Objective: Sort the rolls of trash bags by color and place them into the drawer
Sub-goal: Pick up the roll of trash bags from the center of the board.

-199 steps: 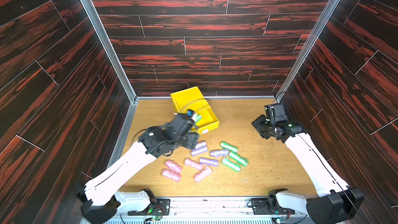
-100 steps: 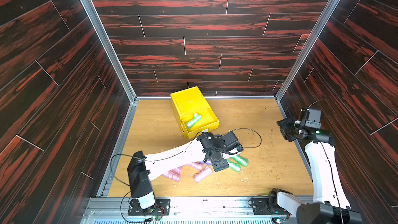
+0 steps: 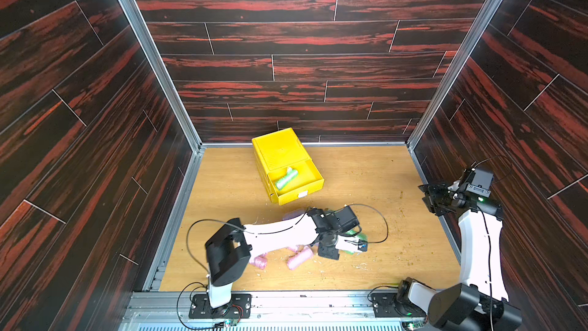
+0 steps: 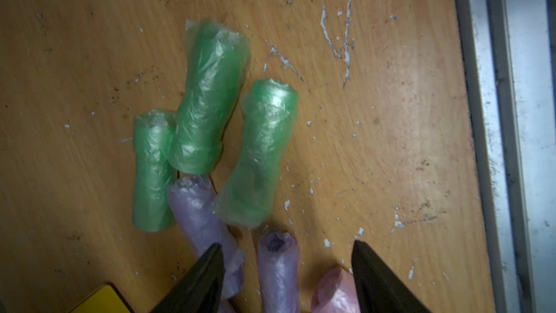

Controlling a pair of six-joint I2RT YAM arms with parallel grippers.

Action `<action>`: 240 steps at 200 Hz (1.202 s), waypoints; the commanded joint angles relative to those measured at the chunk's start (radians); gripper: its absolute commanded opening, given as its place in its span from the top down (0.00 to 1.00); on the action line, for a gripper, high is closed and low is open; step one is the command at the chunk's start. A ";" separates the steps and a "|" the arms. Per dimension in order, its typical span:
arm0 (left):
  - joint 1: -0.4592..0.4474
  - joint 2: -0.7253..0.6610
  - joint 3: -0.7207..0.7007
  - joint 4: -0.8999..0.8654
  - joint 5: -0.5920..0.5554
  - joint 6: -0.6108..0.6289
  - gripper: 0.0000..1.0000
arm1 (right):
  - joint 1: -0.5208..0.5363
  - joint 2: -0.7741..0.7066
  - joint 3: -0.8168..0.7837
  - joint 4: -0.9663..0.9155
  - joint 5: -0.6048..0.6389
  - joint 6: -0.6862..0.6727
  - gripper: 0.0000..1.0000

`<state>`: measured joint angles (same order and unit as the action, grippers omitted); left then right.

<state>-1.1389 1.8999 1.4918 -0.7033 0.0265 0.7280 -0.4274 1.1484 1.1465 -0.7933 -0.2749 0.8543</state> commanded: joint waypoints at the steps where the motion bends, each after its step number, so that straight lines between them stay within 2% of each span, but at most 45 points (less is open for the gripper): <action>1: 0.001 0.041 0.037 0.031 0.034 0.073 0.30 | -0.008 0.004 -0.004 0.009 -0.050 -0.026 0.53; 77: 0.001 0.158 0.092 0.070 0.019 0.119 0.32 | -0.008 0.016 -0.021 0.028 -0.069 -0.032 0.53; 148: 0.009 0.265 0.173 0.020 -0.016 0.159 0.37 | -0.009 0.016 -0.031 0.036 -0.079 -0.034 0.53; 183: 0.021 0.311 0.231 -0.057 -0.039 0.168 0.46 | -0.008 0.014 -0.039 0.040 -0.082 -0.031 0.53; 240: 0.022 0.310 0.241 -0.138 -0.040 0.169 0.62 | -0.009 0.010 -0.050 0.047 -0.084 -0.029 0.54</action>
<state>-1.1191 2.2116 1.7153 -0.7593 -0.0101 0.8906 -0.4328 1.1614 1.1080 -0.7456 -0.3496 0.8333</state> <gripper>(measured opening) 0.419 0.465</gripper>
